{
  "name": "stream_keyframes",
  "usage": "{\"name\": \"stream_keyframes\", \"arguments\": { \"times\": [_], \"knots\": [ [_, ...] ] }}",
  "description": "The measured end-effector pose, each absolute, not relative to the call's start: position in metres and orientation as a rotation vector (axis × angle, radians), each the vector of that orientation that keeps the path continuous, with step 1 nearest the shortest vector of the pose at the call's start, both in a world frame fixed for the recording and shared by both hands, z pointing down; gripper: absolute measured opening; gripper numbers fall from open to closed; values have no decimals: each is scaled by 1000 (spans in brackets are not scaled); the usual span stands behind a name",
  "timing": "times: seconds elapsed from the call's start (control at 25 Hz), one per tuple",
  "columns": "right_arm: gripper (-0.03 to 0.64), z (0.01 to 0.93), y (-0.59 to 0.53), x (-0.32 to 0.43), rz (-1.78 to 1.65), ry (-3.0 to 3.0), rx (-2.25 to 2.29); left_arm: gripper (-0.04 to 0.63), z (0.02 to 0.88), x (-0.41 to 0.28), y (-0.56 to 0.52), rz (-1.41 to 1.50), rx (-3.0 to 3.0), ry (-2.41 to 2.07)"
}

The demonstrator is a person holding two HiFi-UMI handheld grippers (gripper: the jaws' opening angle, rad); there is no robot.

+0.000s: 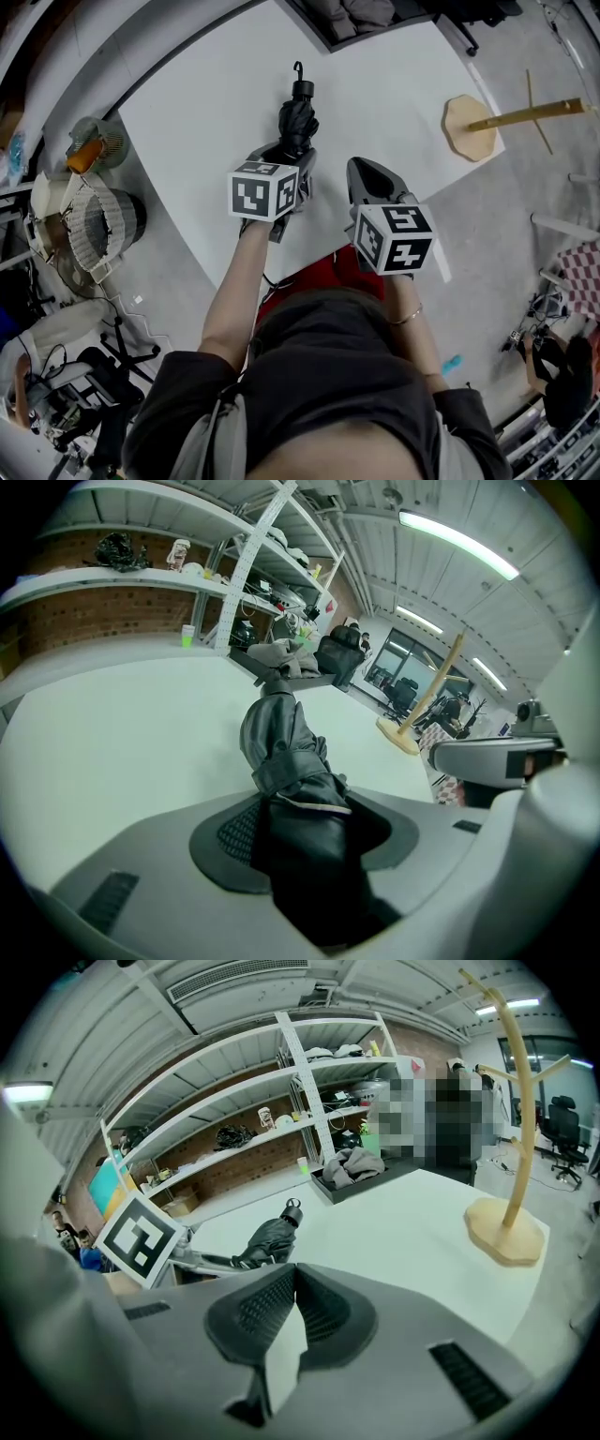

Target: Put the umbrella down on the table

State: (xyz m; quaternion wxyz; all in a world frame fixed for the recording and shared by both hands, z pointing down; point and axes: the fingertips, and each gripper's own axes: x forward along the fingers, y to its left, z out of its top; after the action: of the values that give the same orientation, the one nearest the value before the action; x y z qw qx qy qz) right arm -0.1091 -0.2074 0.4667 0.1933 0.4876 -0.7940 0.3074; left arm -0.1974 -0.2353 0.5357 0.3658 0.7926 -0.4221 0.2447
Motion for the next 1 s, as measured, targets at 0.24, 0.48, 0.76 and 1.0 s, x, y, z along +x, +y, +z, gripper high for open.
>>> {"name": "stream_keyframes", "arguments": {
  "times": [0.24, 0.48, 0.76, 1.0],
  "knots": [
    [20, 477, -210, -109, 877, -2203, 1357, 219, 540, -197, -238, 630, 2022, -1086],
    [20, 482, -209, -111, 885, -2195, 1336, 225, 542, -198, -239, 628, 2006, -1092],
    [20, 483, -208, -108, 887, -2197, 1333, 230, 545, -197, -241, 646, 1996, -1107],
    [20, 484, -204, -108, 888, -2205, 1327, 236, 545, -196, -242, 680, 2013, -1126]
  ]
}}
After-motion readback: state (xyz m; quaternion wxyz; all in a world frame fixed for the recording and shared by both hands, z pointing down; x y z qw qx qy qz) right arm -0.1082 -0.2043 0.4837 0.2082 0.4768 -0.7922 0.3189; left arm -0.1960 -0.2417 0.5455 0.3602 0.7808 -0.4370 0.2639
